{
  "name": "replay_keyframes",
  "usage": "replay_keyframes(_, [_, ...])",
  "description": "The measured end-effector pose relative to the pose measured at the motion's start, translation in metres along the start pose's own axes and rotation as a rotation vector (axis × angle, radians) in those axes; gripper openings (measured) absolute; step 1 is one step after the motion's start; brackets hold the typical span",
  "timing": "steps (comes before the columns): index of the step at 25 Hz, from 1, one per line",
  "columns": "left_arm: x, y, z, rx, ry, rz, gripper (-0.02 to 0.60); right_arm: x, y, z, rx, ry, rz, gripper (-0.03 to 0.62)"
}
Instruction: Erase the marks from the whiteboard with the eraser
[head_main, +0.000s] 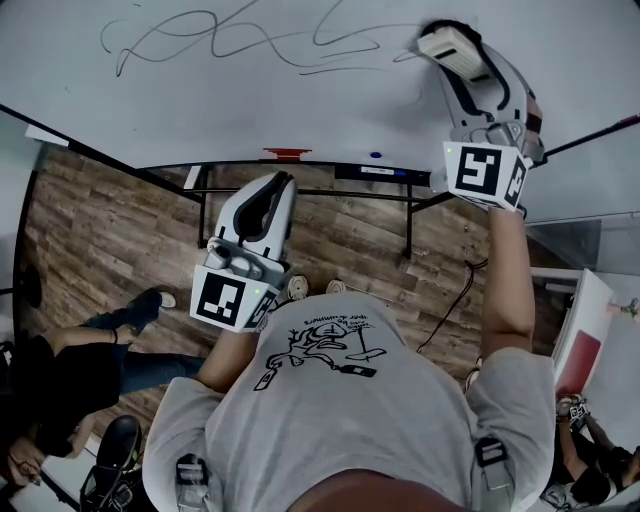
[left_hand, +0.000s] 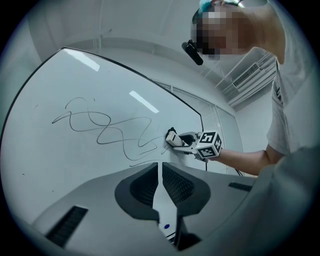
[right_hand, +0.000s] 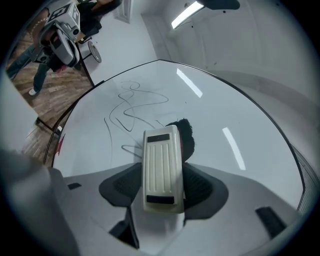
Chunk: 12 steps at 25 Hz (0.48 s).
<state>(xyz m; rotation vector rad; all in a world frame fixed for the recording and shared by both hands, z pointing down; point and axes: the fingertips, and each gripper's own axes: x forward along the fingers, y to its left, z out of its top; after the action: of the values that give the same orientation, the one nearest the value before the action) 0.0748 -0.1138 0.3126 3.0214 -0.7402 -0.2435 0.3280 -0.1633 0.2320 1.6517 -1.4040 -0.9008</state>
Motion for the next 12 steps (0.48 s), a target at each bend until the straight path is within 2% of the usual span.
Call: replay_keyframes(12, [-0.005,-0.003,-0.005,0.002,0.023,0.008,0.041,0.003,0.054,-0.014,-0.034,-0.015,0.062,0.259])
